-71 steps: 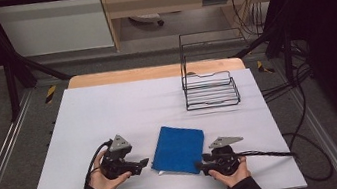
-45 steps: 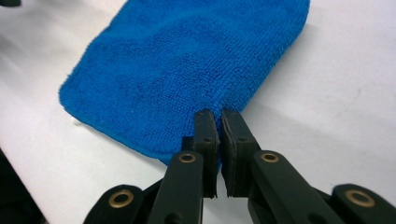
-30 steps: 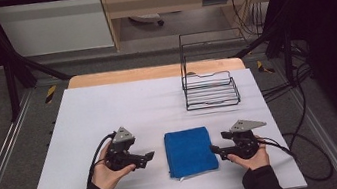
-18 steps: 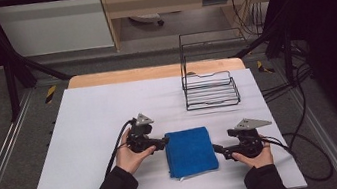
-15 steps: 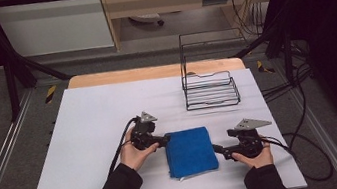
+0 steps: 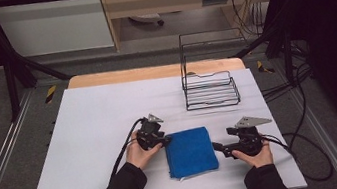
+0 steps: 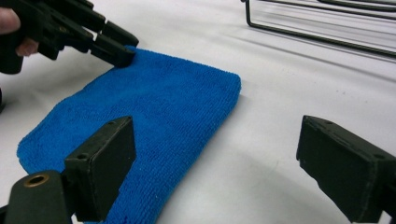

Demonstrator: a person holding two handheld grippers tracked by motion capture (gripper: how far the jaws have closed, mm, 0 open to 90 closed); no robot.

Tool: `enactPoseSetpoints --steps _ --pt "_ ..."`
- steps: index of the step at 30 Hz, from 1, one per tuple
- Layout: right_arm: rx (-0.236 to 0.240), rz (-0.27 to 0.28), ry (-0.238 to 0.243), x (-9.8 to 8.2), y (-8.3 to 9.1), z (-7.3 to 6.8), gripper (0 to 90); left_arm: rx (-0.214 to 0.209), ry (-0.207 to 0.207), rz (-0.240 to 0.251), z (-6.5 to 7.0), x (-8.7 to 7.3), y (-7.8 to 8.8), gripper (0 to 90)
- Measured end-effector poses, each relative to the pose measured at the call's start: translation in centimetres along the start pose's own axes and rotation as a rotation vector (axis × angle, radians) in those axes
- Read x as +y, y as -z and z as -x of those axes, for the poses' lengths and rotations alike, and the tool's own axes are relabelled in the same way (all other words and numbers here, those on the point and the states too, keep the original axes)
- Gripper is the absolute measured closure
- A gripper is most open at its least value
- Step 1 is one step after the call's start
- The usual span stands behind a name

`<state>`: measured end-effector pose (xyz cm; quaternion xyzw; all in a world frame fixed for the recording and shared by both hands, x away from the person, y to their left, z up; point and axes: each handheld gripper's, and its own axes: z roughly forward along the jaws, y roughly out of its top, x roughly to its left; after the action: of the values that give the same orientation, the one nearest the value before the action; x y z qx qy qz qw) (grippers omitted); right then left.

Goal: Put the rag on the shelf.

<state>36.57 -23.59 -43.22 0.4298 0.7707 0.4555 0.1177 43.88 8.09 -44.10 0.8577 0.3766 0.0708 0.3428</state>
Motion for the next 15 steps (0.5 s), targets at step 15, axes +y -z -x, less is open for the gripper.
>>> enactPoseSetpoints --steps 15 --pt "0.008 -0.007 -0.016 2.5 -3.4 0.9 30.3 -0.032 -0.005 0.002 0.4 -0.2 -0.1 79.6"
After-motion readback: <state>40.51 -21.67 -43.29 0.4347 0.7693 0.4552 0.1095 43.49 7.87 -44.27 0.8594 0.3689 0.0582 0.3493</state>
